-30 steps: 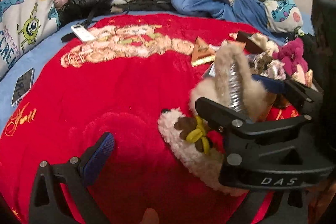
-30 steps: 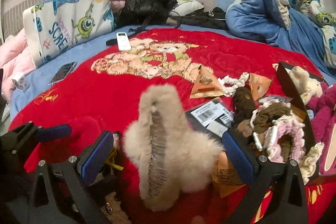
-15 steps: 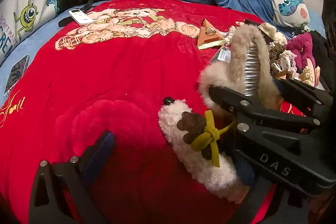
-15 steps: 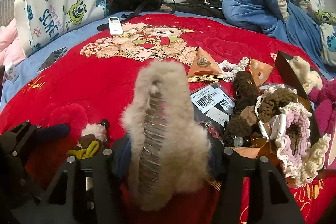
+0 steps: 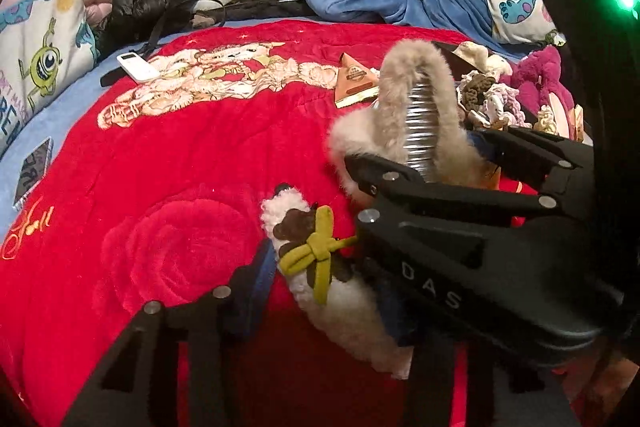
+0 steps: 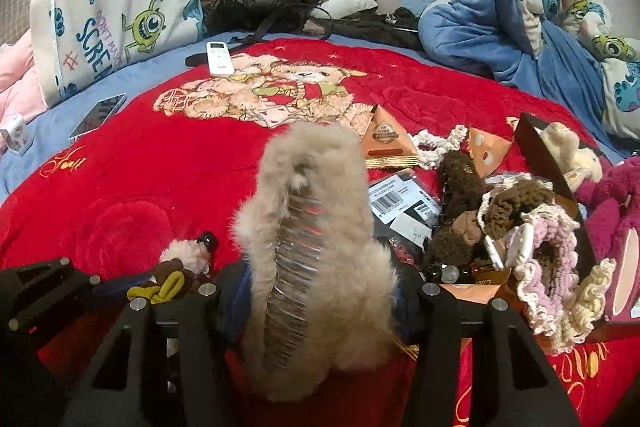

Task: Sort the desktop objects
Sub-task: 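Lift the white plush with the left gripper while the right gripper lifts the beige fluffy plush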

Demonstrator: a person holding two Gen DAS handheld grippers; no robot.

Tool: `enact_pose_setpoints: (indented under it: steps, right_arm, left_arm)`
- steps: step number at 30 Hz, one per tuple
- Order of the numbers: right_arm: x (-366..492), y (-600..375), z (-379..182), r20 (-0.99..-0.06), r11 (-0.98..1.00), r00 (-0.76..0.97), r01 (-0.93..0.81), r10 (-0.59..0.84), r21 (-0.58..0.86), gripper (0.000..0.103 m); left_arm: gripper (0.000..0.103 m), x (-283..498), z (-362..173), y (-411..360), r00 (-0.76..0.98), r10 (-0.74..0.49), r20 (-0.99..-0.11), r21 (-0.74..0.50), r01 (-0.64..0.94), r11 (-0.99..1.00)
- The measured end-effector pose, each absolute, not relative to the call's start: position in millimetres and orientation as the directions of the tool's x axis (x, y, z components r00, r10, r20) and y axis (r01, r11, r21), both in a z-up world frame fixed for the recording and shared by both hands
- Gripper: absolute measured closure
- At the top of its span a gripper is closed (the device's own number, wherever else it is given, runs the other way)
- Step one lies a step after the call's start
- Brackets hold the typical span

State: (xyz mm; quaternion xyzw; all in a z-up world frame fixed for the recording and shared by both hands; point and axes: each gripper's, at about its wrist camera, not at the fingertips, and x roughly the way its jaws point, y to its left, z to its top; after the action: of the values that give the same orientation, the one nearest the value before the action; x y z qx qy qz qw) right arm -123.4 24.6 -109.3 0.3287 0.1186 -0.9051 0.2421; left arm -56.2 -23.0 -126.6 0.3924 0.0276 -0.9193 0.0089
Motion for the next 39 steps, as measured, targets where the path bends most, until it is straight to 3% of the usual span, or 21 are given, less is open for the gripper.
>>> enact_pose_setpoints:
  steps: [11,28,39]
  right_arm:
    - [-118,34,-97,-0.623,-0.867,-0.679,0.498,-0.388,-0.002,0.051]
    - [-106,91,-47,-0.499,-0.898,-0.759,0.430,-0.418,0.099,0.055]
    - [-96,133,-27,-0.462,-0.911,-0.789,0.388,-0.406,0.138,0.065]
  left_arm:
    - [0.057,-49,-119,-17,-0.712,-0.016,-0.702,-0.023,0.045,-0.999]
    - [0.060,-29,-82,32,-0.779,0.075,-0.623,-0.052,-0.055,-0.997]
    - [0.060,-29,-70,54,-0.789,0.092,-0.607,-0.063,-0.067,-0.996]
